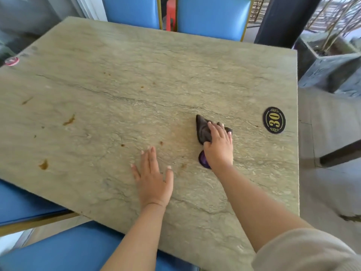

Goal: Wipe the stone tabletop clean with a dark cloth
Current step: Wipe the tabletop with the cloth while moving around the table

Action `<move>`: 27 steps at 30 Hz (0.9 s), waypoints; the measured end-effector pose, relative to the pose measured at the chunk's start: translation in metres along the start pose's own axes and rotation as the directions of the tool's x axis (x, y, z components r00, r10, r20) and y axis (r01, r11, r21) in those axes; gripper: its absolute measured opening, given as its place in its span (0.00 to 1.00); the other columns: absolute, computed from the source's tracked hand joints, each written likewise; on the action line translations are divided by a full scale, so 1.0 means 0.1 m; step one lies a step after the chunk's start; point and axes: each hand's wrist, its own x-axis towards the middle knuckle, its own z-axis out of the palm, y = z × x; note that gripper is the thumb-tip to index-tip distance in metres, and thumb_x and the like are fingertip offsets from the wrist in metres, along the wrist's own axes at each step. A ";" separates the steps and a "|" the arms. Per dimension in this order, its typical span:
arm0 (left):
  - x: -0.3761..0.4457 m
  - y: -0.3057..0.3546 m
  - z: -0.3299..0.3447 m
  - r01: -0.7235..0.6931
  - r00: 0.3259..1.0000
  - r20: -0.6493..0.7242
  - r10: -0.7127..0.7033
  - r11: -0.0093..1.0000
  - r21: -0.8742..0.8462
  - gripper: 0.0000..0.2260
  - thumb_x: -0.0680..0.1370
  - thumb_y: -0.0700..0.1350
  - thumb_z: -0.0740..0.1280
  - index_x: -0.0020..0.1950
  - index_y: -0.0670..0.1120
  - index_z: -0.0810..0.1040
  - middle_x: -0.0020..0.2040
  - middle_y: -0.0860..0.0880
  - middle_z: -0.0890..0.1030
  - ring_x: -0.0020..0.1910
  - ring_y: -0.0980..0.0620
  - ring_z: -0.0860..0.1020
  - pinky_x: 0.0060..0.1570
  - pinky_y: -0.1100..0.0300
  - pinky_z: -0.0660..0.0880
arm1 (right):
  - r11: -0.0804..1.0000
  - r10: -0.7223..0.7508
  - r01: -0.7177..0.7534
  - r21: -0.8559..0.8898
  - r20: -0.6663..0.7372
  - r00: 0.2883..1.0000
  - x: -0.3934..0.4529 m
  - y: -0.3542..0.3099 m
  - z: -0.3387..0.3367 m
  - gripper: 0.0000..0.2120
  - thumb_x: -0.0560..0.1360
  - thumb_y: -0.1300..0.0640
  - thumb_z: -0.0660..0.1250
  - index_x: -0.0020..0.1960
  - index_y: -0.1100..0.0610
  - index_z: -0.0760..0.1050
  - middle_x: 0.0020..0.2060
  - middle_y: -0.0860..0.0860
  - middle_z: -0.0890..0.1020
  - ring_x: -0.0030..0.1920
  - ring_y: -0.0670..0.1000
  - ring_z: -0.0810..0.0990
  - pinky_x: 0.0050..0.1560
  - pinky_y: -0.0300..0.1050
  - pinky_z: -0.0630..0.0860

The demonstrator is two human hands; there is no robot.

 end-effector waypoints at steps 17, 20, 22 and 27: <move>0.43 -0.47 -0.48 -0.070 0.799 0.601 -0.016 0.990 0.120 0.33 0.82 0.62 0.45 0.78 0.46 0.35 0.77 0.50 0.29 0.76 0.50 0.30 0.73 0.45 0.31 | 0.972 0.205 -0.217 -0.084 -0.132 0.970 -1.74 -0.05 0.04 0.32 0.75 0.58 0.60 0.77 0.51 0.55 0.77 0.48 0.54 0.77 0.49 0.41 0.75 0.49 0.36; 0.41 -0.49 -0.47 -0.080 0.771 0.637 -0.008 0.991 0.109 0.34 0.81 0.64 0.42 0.77 0.47 0.31 0.75 0.51 0.25 0.73 0.51 0.26 0.72 0.45 0.28 | 0.925 0.338 -0.363 -0.113 -0.193 0.921 -1.71 -0.18 0.17 0.32 0.76 0.56 0.58 0.78 0.54 0.51 0.78 0.51 0.51 0.77 0.53 0.40 0.75 0.52 0.34; 0.40 -0.47 -0.46 -0.069 0.768 0.640 -0.021 0.991 0.116 0.34 0.81 0.64 0.42 0.77 0.47 0.31 0.74 0.52 0.24 0.73 0.51 0.25 0.72 0.45 0.28 | 0.961 0.183 -0.207 -0.183 -0.138 0.973 -1.80 -0.37 0.35 0.33 0.75 0.52 0.54 0.78 0.54 0.50 0.78 0.52 0.50 0.77 0.53 0.39 0.74 0.52 0.32; 0.37 -0.43 -0.45 -0.043 0.804 0.593 -0.040 0.991 0.125 0.32 0.81 0.63 0.42 0.78 0.48 0.34 0.76 0.53 0.28 0.75 0.52 0.28 0.72 0.47 0.29 | 0.881 -0.382 0.435 -0.185 0.262 0.886 -2.18 -0.65 0.55 0.31 0.74 0.48 0.52 0.77 0.51 0.56 0.77 0.51 0.57 0.77 0.54 0.46 0.74 0.53 0.39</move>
